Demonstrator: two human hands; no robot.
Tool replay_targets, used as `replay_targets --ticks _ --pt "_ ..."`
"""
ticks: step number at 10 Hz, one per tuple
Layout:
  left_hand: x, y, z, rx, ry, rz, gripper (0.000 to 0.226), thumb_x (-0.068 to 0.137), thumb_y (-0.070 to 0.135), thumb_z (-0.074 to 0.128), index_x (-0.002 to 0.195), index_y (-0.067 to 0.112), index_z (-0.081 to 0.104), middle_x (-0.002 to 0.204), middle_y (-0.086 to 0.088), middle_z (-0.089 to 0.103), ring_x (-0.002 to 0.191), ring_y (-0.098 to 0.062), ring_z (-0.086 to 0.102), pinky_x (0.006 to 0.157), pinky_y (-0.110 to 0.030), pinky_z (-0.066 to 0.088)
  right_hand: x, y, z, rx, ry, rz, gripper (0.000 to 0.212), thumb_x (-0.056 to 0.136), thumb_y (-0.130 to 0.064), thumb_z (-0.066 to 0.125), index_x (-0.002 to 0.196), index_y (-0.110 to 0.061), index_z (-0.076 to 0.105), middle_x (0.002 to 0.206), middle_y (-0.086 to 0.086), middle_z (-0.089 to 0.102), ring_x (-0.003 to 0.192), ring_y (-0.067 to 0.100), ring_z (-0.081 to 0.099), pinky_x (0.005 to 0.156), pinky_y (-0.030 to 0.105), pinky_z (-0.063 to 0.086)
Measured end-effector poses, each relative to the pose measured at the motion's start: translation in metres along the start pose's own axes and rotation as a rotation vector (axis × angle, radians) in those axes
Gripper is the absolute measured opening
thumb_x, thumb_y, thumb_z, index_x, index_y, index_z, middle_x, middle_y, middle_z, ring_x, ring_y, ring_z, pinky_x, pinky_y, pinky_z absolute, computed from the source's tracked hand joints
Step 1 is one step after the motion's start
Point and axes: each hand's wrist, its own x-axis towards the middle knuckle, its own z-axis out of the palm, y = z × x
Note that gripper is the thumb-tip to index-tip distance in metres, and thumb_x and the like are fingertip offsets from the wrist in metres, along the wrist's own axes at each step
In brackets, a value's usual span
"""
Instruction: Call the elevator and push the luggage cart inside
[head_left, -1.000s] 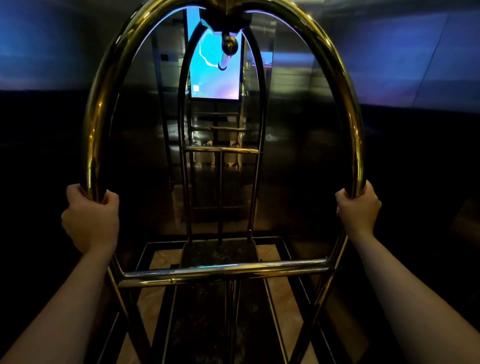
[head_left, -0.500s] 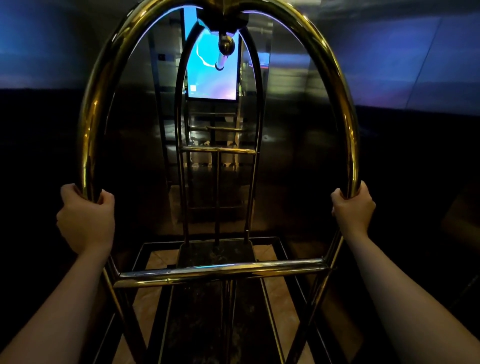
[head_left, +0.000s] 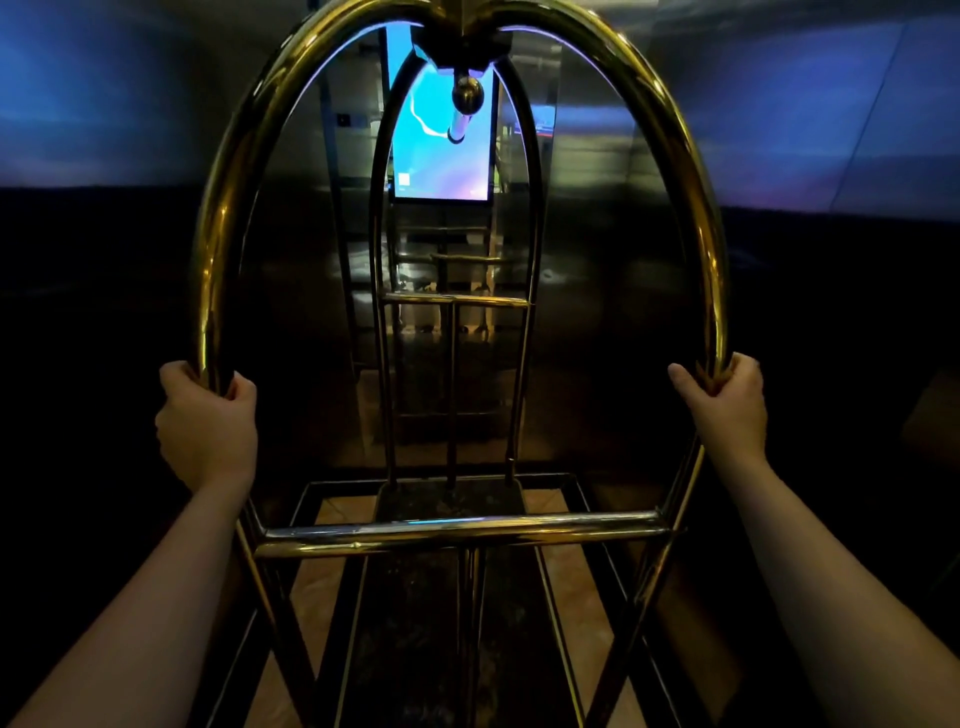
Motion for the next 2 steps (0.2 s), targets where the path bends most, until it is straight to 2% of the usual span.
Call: replay_targets --ticks 1,2 --pt "-0.001 0.001 -0.001 -0.02 0.014 -0.002 0.036 0.093 0.024 0.059 0.121 0.003 0.048 0.106 -0.024 0.063 0.095 -0.04 0.063 0.07 -0.04 0.047 -0.004 -0.03 -0.018 0.005 0.136 -0.243 0.06 0.085 -0.042 0.068 0.128 -0.008 0.046 0.127 0.021 0.045 0.112 0.033 0.048 0.085 0.035 0.042" --pt "-0.003 0.002 -0.002 -0.017 0.03 -0.013 0.034 0.093 0.024 0.058 0.12 0.004 0.048 0.106 -0.023 0.063 0.094 -0.038 0.063 0.069 -0.036 0.046 -0.023 -0.098 -0.051 0.302 0.159 -0.529 0.029 0.09 -0.037 0.06 0.115 -0.024 0.053 0.117 0.012 0.051 0.109 0.025 0.052 0.09 0.032 0.044"
